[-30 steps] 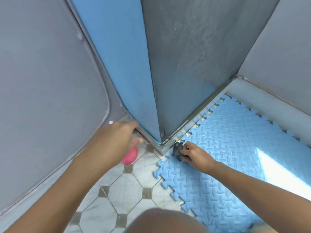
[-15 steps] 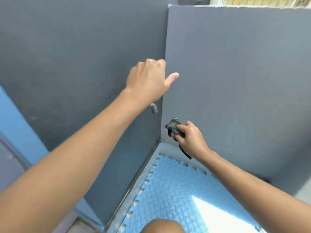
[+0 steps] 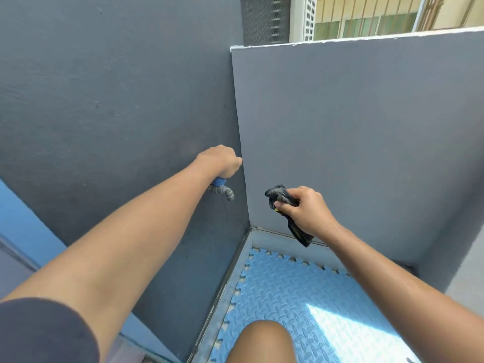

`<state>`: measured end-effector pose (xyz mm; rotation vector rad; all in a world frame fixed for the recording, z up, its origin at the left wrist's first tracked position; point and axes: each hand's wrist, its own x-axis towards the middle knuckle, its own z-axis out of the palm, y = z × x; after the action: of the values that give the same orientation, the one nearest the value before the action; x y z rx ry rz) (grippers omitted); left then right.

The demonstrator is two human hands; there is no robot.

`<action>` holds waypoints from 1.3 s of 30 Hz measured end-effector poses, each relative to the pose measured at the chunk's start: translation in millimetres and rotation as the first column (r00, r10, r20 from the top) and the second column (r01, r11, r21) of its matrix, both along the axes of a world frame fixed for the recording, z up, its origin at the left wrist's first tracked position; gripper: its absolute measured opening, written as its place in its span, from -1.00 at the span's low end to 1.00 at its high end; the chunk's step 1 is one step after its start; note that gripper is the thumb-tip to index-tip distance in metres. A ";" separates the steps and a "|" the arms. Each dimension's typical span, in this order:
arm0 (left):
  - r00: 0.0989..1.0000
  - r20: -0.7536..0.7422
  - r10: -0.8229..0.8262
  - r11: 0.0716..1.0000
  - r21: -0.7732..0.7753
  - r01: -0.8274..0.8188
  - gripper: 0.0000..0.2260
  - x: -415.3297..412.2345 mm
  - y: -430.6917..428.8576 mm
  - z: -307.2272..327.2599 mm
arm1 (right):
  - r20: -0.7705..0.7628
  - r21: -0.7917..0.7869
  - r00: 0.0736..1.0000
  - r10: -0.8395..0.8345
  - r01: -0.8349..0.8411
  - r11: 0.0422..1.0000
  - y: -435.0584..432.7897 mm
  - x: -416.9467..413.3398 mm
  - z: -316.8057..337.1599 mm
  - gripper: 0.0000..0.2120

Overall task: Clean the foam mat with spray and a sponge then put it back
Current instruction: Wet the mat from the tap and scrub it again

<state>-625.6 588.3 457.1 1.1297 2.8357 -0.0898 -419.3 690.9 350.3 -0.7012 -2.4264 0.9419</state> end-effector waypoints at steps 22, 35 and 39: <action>0.961 -0.076 -0.265 0.964 -0.016 0.265 -0.54 -8.4 8.4 -10.5 | 0.058 -0.102 0.989 -0.136 0.141 0.985 -20.0 22.2 -54.2 -0.71; 0.963 -0.031 -0.266 0.959 0.087 0.268 -0.54 -6.8 5.4 -12.4 | 0.033 -0.127 0.994 -0.103 0.106 0.986 -32.4 9.6 -67.4 -0.84; 0.970 -0.018 -0.241 0.967 0.086 0.242 -0.55 -10.0 6.4 -13.4 | 0.014 -0.126 0.994 -0.110 0.111 0.986 -30.9 8.3 -64.8 -0.81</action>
<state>-635.6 594.6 443.7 1.4921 2.7179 0.0153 -411.0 660.0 285.5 -0.8759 -2.3230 1.0567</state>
